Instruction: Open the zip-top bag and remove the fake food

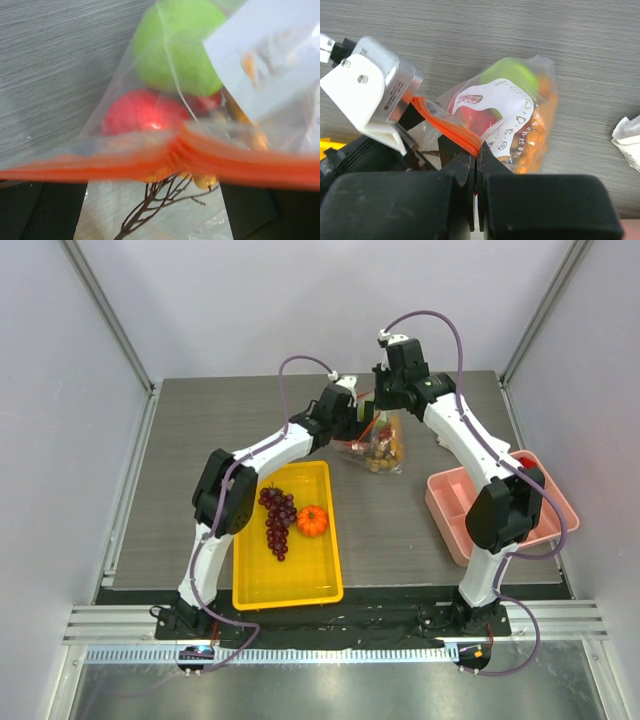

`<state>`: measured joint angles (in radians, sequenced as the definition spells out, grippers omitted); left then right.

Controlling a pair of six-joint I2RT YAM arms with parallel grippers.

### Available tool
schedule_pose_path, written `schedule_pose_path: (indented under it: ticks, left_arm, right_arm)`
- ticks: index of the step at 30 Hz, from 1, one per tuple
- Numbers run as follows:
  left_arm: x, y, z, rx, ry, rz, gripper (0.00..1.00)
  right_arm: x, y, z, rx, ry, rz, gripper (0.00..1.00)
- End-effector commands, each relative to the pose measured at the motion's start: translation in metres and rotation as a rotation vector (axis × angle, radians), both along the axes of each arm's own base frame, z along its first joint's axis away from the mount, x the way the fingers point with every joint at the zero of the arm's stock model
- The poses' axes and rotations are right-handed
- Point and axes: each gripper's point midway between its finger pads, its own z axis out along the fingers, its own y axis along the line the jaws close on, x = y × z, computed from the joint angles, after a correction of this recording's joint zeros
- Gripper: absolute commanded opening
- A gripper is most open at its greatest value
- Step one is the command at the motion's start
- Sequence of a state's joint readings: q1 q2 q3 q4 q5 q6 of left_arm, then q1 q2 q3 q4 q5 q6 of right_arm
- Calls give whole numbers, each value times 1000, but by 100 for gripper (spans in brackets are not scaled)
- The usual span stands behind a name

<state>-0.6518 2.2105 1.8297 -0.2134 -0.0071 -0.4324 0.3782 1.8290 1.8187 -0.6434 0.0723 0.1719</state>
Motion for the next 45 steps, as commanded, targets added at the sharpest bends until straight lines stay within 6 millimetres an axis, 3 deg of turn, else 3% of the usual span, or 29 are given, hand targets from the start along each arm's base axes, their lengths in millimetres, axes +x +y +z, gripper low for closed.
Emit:
schedule_pose_path:
  ticks: [1,2,9,11,12,14,15,17,18,19,20,22,23,27,32,35,38,39,40,43,45]
  left_arm:
    - [22,5,-27,2,26,84,99]
    - [24,6,-40,7,47,102,98]
    - [29,2,-66,-61,85,95,82]
    - [27,-1,-73,-100,122,84,74]
    - [32,2,-70,-139,121,82,63]
    - [32,1,-55,-194,116,69,53]
    - [33,5,-53,-203,110,69,39]
    - [34,9,-29,-221,79,62,18]
    - [32,11,-23,-219,70,55,11]
    - [31,12,-14,-225,59,49,10]
    - [28,13,7,-242,32,36,10]
    - [22,14,18,-252,25,20,1]
    - [20,11,42,-288,-11,-4,0]
    - [10,12,73,-324,-36,-32,0]
    - [-5,14,97,-341,-34,-65,0]
    - [-13,10,113,-440,21,-105,0]
    - [-23,-1,136,-498,-67,-220,0]
    - [-26,1,134,-502,-120,-240,0]
    - [-26,6,145,-503,-177,-228,0]
    - [-25,20,128,-427,-240,-198,0]
    - [-24,26,136,-425,-262,-173,0]
  right_arm:
    - [7,4,36,58,-94,-10,1]
    - [7,5,35,58,-93,-9,1]
    - [7,0,24,32,-78,-20,1]
    - [8,-2,22,21,-76,-30,1]
    - [8,-2,19,14,-73,-30,2]
    - [9,-4,19,5,-76,-33,1]
    - [11,-5,17,-3,-74,-38,2]
    - [11,-8,12,-23,-69,-42,2]
    - [12,-11,10,-39,-71,-54,1]
    - [13,-14,8,-56,-71,-59,1]
    - [14,-16,7,-65,-73,-64,1]
    - [14,-20,3,-86,-73,-77,1]
    - [15,-20,2,-91,-77,-76,1]
    - [15,-25,-6,-105,-77,-89,1]
    - [19,-33,-1,-139,-101,-126,1]
    - [20,-36,7,-141,-136,-139,1]
    - [22,-36,14,-129,-142,-150,1]
    - [24,-37,22,-121,-152,-158,1]
    - [23,-37,22,-122,-139,-160,2]
    - [25,-41,25,-126,-140,-171,1]
    - [25,-44,28,-137,-147,-179,1]
